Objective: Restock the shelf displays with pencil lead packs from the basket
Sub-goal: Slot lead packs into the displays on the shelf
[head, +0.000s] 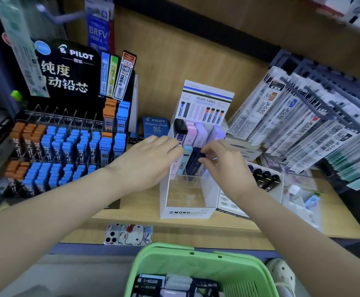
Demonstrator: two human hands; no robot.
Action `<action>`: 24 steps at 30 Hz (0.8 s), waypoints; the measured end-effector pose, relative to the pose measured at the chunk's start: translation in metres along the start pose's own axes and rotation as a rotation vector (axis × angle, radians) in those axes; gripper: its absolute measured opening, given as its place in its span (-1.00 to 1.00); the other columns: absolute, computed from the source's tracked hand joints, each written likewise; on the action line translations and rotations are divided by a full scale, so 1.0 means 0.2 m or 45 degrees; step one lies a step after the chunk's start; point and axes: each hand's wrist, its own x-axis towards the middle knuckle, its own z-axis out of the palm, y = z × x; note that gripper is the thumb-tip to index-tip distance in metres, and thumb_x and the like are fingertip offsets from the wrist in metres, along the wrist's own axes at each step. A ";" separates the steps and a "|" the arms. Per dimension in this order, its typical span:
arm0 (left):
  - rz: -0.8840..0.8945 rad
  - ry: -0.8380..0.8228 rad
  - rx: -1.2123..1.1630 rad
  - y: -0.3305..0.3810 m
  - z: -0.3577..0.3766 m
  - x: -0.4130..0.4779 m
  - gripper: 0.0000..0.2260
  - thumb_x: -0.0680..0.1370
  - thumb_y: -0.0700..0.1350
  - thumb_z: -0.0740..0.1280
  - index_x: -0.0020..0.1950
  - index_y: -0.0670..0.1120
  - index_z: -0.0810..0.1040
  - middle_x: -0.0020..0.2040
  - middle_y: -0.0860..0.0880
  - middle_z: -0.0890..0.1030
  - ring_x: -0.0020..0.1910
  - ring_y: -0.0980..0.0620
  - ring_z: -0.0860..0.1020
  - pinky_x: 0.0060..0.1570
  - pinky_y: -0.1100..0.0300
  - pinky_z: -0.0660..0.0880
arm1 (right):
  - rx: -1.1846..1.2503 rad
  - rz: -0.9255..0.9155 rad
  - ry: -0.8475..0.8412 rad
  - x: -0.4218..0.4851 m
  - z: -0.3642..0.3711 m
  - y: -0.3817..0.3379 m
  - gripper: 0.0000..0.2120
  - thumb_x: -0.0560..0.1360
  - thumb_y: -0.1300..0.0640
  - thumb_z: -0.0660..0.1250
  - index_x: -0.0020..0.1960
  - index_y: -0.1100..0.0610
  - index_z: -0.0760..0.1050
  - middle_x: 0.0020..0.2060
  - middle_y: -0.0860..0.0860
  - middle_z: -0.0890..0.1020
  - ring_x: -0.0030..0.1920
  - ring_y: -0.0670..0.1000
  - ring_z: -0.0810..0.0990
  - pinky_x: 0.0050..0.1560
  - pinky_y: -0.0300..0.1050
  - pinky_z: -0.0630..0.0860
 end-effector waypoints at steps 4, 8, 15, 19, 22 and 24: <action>-0.033 -0.058 0.039 0.02 -0.01 0.00 -0.66 0.33 -0.29 0.45 0.09 -0.14 0.55 0.00 -0.04 0.57 -0.03 -0.04 0.55 -0.03 0.07 0.52 | -0.190 -0.068 -0.007 -0.03 -0.01 -0.01 -0.82 0.54 0.11 0.30 0.12 0.11 0.47 0.00 0.01 0.53 -0.06 0.08 0.57 -0.22 -0.09 0.44; -0.081 -0.059 0.158 0.07 -0.04 0.00 -0.66 0.34 -0.28 0.43 0.11 -0.17 0.55 0.03 -0.10 0.57 0.01 -0.10 0.54 0.01 0.09 0.39 | -0.289 -0.093 0.027 -0.10 -0.01 -0.02 -0.73 0.55 0.12 0.27 0.24 0.10 0.44 0.11 0.02 0.52 0.11 0.07 0.50 -0.21 -0.17 0.32; -0.046 -0.027 0.233 0.34 -0.07 -0.17 -0.83 0.40 -0.18 0.20 -0.09 -0.18 0.53 -0.14 -0.13 0.51 -0.13 -0.16 0.49 -0.09 0.02 0.29 | -0.094 -0.170 0.223 -0.51 0.04 0.07 -0.87 0.51 0.19 0.29 0.05 0.15 0.47 -0.08 0.04 0.53 -0.06 0.00 0.49 -0.09 -0.21 0.44; -0.045 -0.190 0.117 0.57 0.11 -0.31 -0.84 0.34 -0.16 0.38 -0.10 -0.14 0.55 -0.16 -0.09 0.53 -0.11 -0.10 0.43 -0.06 0.06 0.27 | -0.090 -0.164 0.048 -0.84 0.14 0.21 -0.91 0.50 0.11 0.23 -0.01 0.07 0.41 -0.17 -0.04 0.50 -0.15 -0.06 0.45 -0.19 -0.27 0.36; -0.067 -0.423 -0.040 0.74 0.30 -0.42 -0.71 0.21 -0.13 0.53 -0.12 -0.13 0.59 -0.15 -0.07 0.56 -0.09 -0.07 0.42 0.00 0.05 0.29 | -0.045 -0.044 -0.207 -1.10 0.27 0.35 -0.87 0.48 0.13 0.32 0.00 0.04 0.41 -0.16 -0.05 0.51 -0.21 -0.04 0.54 -0.35 -0.30 0.40; -0.075 -0.629 -0.130 0.86 0.41 -0.47 -0.65 0.17 -0.07 0.57 -0.10 -0.08 0.62 -0.13 -0.03 0.58 -0.09 -0.02 0.51 0.08 0.03 0.40 | 0.075 0.101 -0.420 -1.27 0.37 0.43 -0.79 0.45 0.18 0.38 0.05 0.04 0.46 -0.08 -0.05 0.52 -0.14 -0.05 0.58 -0.32 -0.33 0.46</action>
